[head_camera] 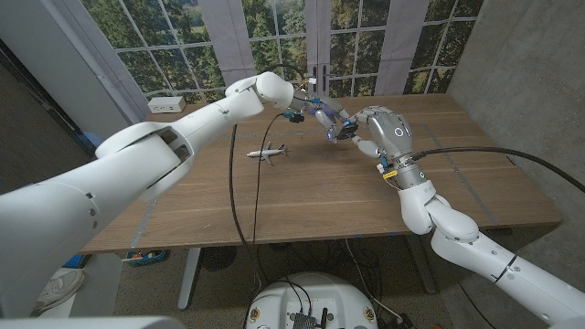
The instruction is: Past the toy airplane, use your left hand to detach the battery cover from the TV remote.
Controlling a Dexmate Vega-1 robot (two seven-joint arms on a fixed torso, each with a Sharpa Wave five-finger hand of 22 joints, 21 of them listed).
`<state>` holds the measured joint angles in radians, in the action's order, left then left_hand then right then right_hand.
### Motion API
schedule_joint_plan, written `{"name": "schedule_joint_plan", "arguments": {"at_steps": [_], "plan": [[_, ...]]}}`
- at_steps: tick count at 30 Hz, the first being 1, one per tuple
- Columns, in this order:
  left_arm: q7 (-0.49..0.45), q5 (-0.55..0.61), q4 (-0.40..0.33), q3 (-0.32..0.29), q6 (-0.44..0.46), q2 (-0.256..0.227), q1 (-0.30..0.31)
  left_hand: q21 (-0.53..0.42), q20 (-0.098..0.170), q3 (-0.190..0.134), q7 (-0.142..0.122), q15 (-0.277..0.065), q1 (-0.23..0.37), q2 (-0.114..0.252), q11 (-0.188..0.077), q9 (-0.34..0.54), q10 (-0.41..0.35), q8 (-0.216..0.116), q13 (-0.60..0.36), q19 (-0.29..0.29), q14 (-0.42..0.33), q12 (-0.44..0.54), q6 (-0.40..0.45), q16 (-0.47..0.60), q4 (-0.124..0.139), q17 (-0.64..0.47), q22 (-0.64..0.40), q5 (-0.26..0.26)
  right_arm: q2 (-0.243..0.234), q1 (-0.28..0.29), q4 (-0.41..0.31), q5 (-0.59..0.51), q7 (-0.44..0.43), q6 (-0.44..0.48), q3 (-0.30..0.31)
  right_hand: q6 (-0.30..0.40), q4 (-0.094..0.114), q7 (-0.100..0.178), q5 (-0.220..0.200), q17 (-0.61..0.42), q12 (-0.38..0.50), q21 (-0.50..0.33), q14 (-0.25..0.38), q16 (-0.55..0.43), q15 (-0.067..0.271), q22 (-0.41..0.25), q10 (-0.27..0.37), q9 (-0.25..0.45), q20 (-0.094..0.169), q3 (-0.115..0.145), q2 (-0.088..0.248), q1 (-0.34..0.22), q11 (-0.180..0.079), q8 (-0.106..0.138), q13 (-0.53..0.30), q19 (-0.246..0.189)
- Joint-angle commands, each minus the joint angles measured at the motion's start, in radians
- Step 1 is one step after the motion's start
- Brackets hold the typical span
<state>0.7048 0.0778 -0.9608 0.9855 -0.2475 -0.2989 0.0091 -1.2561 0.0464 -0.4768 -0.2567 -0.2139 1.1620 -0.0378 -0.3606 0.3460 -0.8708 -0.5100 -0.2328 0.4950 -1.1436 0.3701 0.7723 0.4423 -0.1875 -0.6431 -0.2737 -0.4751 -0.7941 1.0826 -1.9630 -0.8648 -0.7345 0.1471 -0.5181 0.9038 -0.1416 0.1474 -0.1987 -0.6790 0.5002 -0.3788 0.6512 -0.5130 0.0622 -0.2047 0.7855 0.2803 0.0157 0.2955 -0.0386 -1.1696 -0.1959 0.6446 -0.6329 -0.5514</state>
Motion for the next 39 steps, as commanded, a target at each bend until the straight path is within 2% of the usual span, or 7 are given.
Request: {"name": "schedule_joint_plan", "arguments": {"at_steps": [1, 3, 6, 11, 20, 26, 39], "plan": [[-0.008, -0.002, -0.016, -0.005, 0.013, -0.004, 0.004, -0.011, 0.057, -0.018, 0.26, -0.024, -0.002, 0.009, 0.183, 0.005, -0.38, 0.004, -0.389, -0.003, -0.003, 0.003, 0.256, -0.003, 0.013, -0.003, 0.005, -0.005, -0.016, 0.014, -0.032, -0.003, 0.082, 0.055, 0.007, -0.077, 0.039, -0.003, 0.003, -0.007, -0.022, -0.005, -0.018, 0.029, 0.147, 0.0, -0.065, 0.07, -0.016, -0.009, 0.001, 0.126, 0.001, -0.044, -0.021, 0.018], [-0.008, -0.002, -0.015, -0.005, 0.013, -0.003, 0.004, -0.013, 0.056, -0.018, 0.262, -0.024, -0.002, 0.008, 0.184, 0.007, -0.377, 0.005, -0.39, -0.005, -0.002, 0.001, 0.257, -0.004, 0.013, -0.004, 0.007, -0.005, -0.022, 0.017, -0.042, -0.002, 0.103, 0.065, 0.008, -0.1, 0.05, 0.0, -0.005, -0.008, -0.037, 0.0, -0.036, 0.051, 0.15, 0.002, -0.096, 0.042, -0.026, -0.019, -0.015, 0.176, 0.001, -0.069, -0.028, 0.036], [-0.008, -0.003, -0.012, -0.005, 0.011, -0.003, 0.003, -0.019, 0.057, -0.019, 0.263, -0.024, -0.002, 0.008, 0.183, 0.008, -0.38, 0.007, -0.393, -0.006, -0.003, 0.001, 0.257, -0.006, 0.013, -0.006, 0.012, -0.005, -0.031, 0.02, -0.048, 0.01, 0.118, 0.061, 0.013, -0.147, 0.063, -0.005, -0.018, -0.011, -0.055, 0.004, -0.056, 0.077, 0.145, 0.003, -0.129, 0.009, -0.037, -0.03, -0.033, 0.239, 0.02, -0.107, -0.035, 0.051], [-0.01, -0.003, -0.007, -0.005, 0.009, -0.002, 0.002, -0.026, 0.056, -0.02, 0.262, -0.024, -0.003, 0.008, 0.184, 0.011, -0.381, 0.009, -0.393, -0.008, -0.003, -0.004, 0.258, -0.007, 0.013, -0.008, 0.019, -0.005, -0.049, 0.028, -0.059, 0.043, 0.137, 0.038, 0.026, -0.199, 0.07, -0.008, -0.034, -0.013, -0.086, 0.005, -0.081, 0.101, 0.147, 0.005, -0.164, -0.018, -0.039, -0.035, -0.045, 0.285, 0.026, -0.142, -0.023, 0.053], [-0.011, 0.002, -0.008, -0.003, 0.008, -0.004, 0.001, -0.036, 0.055, -0.023, 0.262, -0.024, -0.003, 0.009, 0.186, 0.01, -0.382, 0.016, -0.394, -0.012, -0.005, -0.008, 0.259, -0.009, 0.013, -0.012, 0.028, -0.005, -0.07, 0.059, -0.094, 0.115, 0.161, 0.004, 0.071, -0.196, 0.074, -0.011, -0.045, -0.015, -0.102, 0.003, -0.093, 0.113, 0.151, 0.005, -0.172, -0.03, -0.036, -0.026, -0.026, 0.299, 0.035, -0.148, -0.012, 0.05], [-0.007, 0.001, 0.0, -0.002, 0.008, -0.003, 0.0, -0.044, 0.057, -0.024, 0.263, -0.024, -0.003, 0.009, 0.184, 0.013, -0.382, 0.019, -0.399, -0.015, -0.005, -0.011, 0.259, -0.012, 0.013, -0.014, 0.035, -0.004, -0.068, 0.093, -0.111, 0.119, 0.124, 0.005, 0.102, -0.183, 0.062, -0.01, -0.053, -0.027, -0.111, -0.001, -0.097, 0.109, 0.155, 0.005, -0.17, -0.04, -0.034, -0.007, 0.003, 0.277, 0.036, -0.148, -0.003, 0.041], [-0.002, -0.001, 0.053, 0.004, -0.015, 0.02, -0.016, -0.06, 0.057, -0.027, 0.263, -0.024, -0.004, 0.008, 0.183, 0.02, -0.383, 0.024, -0.403, -0.022, -0.004, -0.018, 0.262, -0.016, 0.013, -0.02, 0.049, -0.003, -0.07, 0.128, -0.145, 0.067, 0.094, 0.032, 0.13, -0.17, 0.005, 0.017, -0.046, -0.063, -0.124, -0.008, -0.106, 0.095, 0.157, 0.005, -0.161, -0.06, -0.02, 0.042, 0.066, 0.188, 0.016, -0.156, -0.002, 0.034]]}}
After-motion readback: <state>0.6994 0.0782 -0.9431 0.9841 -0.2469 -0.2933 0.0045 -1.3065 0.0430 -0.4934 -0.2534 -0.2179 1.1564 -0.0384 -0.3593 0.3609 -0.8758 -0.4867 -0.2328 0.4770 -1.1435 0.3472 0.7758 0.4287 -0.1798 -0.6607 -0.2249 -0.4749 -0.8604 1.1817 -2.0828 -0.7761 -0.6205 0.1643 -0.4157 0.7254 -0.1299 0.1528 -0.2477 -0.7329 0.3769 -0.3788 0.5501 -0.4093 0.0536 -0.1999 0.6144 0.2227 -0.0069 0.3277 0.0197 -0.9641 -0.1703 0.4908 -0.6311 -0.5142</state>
